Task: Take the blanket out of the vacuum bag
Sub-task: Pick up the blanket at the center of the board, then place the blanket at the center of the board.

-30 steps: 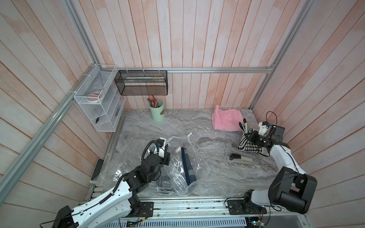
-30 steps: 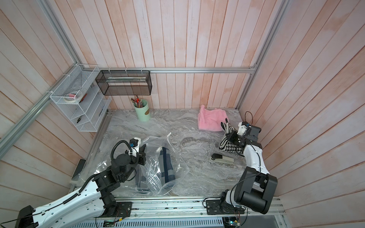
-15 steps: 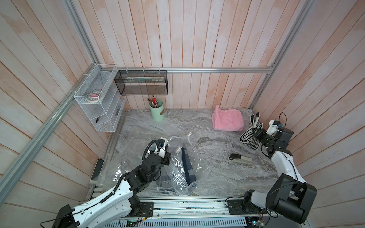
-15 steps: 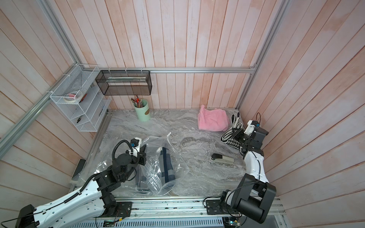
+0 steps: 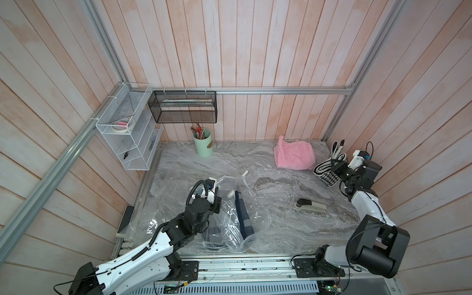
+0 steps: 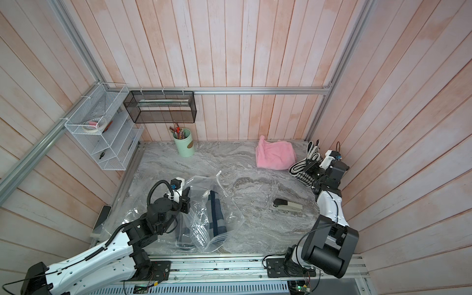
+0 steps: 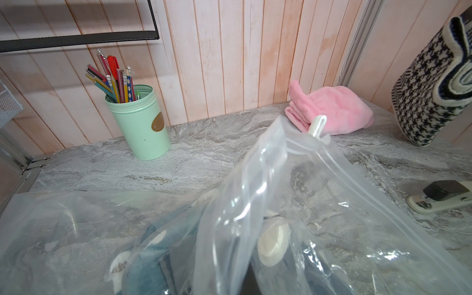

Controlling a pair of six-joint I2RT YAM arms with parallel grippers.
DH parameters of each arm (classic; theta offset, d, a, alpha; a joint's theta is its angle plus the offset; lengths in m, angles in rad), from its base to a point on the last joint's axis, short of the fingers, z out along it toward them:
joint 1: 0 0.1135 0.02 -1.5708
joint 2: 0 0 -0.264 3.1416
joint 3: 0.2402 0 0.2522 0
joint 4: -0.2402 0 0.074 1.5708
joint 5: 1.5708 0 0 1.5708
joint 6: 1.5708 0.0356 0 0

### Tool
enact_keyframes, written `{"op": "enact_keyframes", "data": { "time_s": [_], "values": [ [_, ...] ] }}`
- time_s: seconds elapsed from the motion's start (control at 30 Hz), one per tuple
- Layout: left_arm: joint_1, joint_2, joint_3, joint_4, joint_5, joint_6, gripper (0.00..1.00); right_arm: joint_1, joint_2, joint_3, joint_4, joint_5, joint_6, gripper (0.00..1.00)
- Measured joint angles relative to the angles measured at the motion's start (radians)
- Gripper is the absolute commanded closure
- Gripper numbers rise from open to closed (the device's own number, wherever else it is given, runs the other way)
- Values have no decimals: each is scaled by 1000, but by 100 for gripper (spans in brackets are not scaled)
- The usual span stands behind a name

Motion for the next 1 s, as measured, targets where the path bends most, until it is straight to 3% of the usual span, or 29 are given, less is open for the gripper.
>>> {"op": "enact_keyframes", "data": {
  "time_s": [0.37,0.77,1.0],
  "values": [
    [4,63,16,46,-3,3,100,35,184,69,130,-5,3,100],
    [27,101,40,62,1,26,100,228,425,389,66,15,-76,100],
    [47,100,40,64,5,26,100,261,488,460,11,24,-113,100]
  ]
}}
